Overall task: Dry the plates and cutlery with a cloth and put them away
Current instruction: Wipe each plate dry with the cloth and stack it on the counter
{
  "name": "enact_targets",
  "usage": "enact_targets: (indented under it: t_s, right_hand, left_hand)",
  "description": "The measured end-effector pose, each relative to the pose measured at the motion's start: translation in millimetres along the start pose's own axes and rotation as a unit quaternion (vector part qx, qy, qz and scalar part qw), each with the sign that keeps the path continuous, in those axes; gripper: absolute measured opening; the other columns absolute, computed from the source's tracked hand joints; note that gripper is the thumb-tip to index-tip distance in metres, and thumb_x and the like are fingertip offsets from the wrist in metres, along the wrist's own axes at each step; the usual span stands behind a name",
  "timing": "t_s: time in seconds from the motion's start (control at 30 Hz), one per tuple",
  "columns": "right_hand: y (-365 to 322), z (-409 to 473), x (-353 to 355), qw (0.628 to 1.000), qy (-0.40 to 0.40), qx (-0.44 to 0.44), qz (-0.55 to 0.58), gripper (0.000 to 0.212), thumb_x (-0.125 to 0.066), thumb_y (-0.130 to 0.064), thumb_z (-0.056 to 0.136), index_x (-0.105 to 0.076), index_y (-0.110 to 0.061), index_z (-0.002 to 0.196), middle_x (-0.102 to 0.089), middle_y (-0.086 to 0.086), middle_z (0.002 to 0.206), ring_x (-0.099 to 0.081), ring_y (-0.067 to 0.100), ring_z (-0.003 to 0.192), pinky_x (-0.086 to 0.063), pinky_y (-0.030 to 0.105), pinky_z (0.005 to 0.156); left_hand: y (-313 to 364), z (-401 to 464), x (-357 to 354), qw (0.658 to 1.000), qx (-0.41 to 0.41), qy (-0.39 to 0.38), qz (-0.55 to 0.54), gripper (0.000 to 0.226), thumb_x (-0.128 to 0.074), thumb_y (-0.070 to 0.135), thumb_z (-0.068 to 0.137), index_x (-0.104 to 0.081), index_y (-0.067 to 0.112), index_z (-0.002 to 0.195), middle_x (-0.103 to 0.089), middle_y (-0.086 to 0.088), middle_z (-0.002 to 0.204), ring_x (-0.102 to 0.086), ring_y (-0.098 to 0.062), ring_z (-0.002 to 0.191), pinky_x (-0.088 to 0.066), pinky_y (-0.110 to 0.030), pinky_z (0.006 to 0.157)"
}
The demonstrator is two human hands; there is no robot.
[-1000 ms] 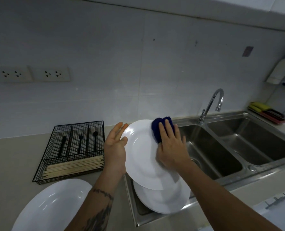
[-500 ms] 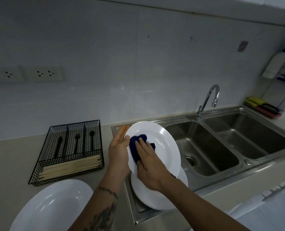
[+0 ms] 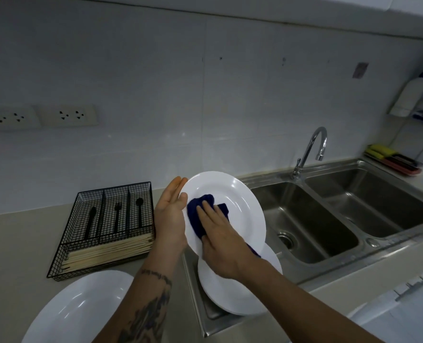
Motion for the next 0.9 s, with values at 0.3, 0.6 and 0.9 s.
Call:
enact_targets:
  t_s: [0.3,0.6,0.9]
  right_hand:
    - [-0.3,-18.3,10.7,0.996,-0.042,0.060,-0.042,0.063,-0.045,-0.018,0.098,-0.015,-0.029,0.153,-0.015,-0.011,0.160,-0.013,0.009,0.146,-0.010,0.026,0.117]
    - [88.0,17.7,42.2,0.976,0.069,-0.119,-0.166,0.072,-0.044,-0.018,0.094,-0.003,-0.013,0.153,0.002,0.006,0.162,0.002,0.029,0.148,-0.006,0.044,0.120]
    - [56.7,31.1,57.4,0.973,0.075,-0.029,-0.218,0.077,-0.052,-0.031,0.088,-0.006,-0.036,0.149,-0.002,0.000,0.160,-0.014,0.039,0.141,-0.029,0.059,0.108]
  left_hand:
    - [12.2,12.6,23.7,0.997,-0.013,0.069,-0.029,0.042,-0.051,-0.005,0.095,-0.064,0.028,0.116,-0.067,0.007,0.121,-0.064,-0.021,0.115,-0.053,-0.042,0.097]
    - [-1.4,3.3,15.2,0.999,0.038,-0.020,0.002,0.045,-0.049,-0.006,0.096,-0.061,0.023,0.128,-0.066,0.009,0.124,-0.065,-0.016,0.109,-0.055,-0.032,0.082]
    - [-0.4,6.8,-10.2,0.983,0.085,-0.156,0.054,0.048,-0.050,-0.005,0.096,-0.054,0.022,0.136,-0.070,0.008,0.121,-0.066,-0.023,0.114,-0.054,-0.040,0.089]
Point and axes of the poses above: each hand's wrist, its own z-axis towards the middle knuckle, its own x-axis out of the back of the hand, y = z × x, the point moved 6 cm from there along z, towards the middle knuckle
